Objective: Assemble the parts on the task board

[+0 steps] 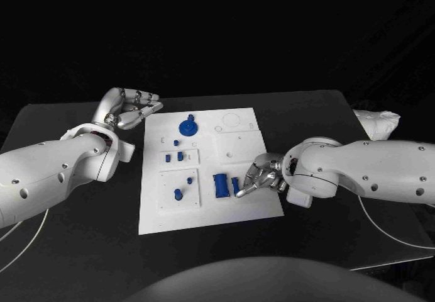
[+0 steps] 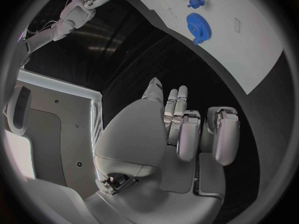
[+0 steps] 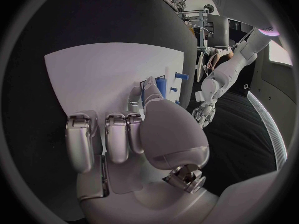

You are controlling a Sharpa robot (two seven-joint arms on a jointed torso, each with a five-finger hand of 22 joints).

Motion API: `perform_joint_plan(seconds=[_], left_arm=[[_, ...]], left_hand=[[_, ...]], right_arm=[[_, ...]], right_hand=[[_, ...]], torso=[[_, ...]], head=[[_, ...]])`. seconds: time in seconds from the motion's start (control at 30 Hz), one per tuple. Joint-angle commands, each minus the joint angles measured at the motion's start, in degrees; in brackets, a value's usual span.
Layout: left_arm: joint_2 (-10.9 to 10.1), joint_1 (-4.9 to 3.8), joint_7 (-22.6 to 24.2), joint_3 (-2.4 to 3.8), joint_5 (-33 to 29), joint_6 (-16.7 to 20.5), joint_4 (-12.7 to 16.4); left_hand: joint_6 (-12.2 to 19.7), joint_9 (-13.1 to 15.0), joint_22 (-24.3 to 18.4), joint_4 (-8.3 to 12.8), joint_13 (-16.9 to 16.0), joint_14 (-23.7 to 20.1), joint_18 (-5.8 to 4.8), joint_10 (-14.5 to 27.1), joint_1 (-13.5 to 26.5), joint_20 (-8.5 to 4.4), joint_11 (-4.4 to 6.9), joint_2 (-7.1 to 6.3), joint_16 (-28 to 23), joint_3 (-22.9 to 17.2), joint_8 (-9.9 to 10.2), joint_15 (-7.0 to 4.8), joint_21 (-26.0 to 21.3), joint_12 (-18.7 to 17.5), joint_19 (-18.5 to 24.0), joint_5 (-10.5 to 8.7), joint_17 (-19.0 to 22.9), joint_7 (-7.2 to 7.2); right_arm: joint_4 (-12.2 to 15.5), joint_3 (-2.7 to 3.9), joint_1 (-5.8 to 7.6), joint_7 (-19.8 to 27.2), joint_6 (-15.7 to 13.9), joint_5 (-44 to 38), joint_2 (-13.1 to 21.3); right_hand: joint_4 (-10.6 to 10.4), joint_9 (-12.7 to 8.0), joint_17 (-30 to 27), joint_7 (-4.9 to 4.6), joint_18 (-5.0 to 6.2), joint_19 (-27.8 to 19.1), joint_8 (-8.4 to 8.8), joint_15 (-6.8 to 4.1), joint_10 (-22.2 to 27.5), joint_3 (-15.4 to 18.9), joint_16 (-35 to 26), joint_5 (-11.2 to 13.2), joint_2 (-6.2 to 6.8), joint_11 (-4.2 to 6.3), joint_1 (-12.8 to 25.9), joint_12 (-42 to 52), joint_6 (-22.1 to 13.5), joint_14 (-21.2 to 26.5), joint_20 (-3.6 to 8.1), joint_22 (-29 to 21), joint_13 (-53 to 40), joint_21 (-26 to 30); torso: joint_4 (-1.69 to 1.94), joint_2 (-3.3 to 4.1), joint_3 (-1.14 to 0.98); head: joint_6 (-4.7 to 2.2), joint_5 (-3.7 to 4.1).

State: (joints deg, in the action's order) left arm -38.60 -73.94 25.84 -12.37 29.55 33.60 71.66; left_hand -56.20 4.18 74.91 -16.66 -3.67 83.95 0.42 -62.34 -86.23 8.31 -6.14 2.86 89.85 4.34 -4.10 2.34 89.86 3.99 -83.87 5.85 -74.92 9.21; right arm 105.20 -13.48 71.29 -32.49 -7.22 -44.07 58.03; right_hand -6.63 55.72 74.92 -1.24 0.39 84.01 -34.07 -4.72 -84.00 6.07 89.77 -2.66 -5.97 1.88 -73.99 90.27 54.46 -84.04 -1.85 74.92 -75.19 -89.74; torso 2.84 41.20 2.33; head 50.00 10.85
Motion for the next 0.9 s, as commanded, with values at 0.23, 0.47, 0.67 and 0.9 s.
perform_joint_plan(seconds=[0.23, 0.47, 0.67, 0.9], left_arm=[[0.23, -0.04, 0.36, 0.05, 0.15, -0.74, 0.09], [0.24, -0.04, 0.35, 0.05, 0.15, -0.76, 0.05], [0.21, -0.04, 0.36, 0.05, 0.15, -0.76, 0.08], [0.1, -0.04, 0.32, 0.04, 0.15, -0.73, 0.16]], left_hand=[[-0.26, -0.08, 15.09, -0.09, 0.03, 6.05, -0.42, -0.26, -0.11, -0.15, -0.02, 0.6, 0.15, 0.28, 0.31, -0.11, 0.14, -0.11, -6.13, 0.28, -15.08, -0.06], [-0.26, -0.08, 15.09, -0.09, 0.03, 6.05, -0.42, -0.26, -0.11, -0.15, -0.02, 0.6, 0.15, 0.28, 0.31, -0.11, 0.14, -0.11, -6.13, 0.28, -15.08, -0.06], [-0.26, -0.08, 15.09, -0.09, 0.03, 6.05, -0.42, -0.26, -0.11, -0.15, -0.02, 0.6, 0.15, 0.28, 0.31, -0.11, 0.14, -0.11, -6.13, 0.28, -15.08, -0.06], [-0.26, -0.08, 15.09, -0.09, 0.03, 6.05, -0.42, -0.26, -0.11, -0.15, -0.02, 0.6, 0.15, 0.28, 0.31, -0.11, 0.14, -0.11, -6.13, 0.28, -15.08, -0.06]], right_arm=[[-0.35, -0.04, -0.1, -1.64, 0.18, -1.02, -0.54], [-0.55, -0.04, -0.09, -2.13, 0.02, -1.4, -0.91], [-0.64, -0.04, -0.09, -2.12, -0.07, -1.5, -1.08], [-0.08, -0.04, -0.09, -1.16, -0.67, -0.88, -0.39]], right_hand=[[-0.08, 0.09, 15.08, 0.13, -0.39, 5.99, 0.44, -0.25, -6.0, -0.16, 0.23, -0.22, -0.72, 0.41, -0.13, -0.27, 0.15, -5.96, 0.37, 15.08, -14.81, -0.26], [-0.02, 0.09, 15.08, 0.15, -0.39, 5.99, 0.5, -0.25, -6.0, -0.23, 0.23, -0.23, -0.79, 0.42, -0.23, -0.27, 0.12, -5.96, 0.37, 15.08, -14.81, -0.26], [-0.02, 0.09, 15.08, 0.15, -0.39, 5.99, 0.5, -0.25, -6.0, -0.23, 0.23, -0.23, -0.79, 0.42, -0.23, -0.27, 0.12, -5.96, 0.37, 15.08, -14.81, -0.26], [-0.06, 0.11, 15.08, 0.1, -0.39, 5.99, 0.63, -0.25, -6.0, -0.19, 0.23, -0.22, -0.79, 0.41, -0.16, -0.27, 0.06, -5.96, 0.38, 15.08, -14.81, -0.26]], torso=[[-0.03, -0.01, 0.0], [0.02, -0.01, -0.01], [0.02, 0.0, 0.0], [-0.04, 0.03, 0.01]], head=[[0.0, 0.12], [0.0, 0.13], [0.0, 0.12], [0.0, 0.04]])
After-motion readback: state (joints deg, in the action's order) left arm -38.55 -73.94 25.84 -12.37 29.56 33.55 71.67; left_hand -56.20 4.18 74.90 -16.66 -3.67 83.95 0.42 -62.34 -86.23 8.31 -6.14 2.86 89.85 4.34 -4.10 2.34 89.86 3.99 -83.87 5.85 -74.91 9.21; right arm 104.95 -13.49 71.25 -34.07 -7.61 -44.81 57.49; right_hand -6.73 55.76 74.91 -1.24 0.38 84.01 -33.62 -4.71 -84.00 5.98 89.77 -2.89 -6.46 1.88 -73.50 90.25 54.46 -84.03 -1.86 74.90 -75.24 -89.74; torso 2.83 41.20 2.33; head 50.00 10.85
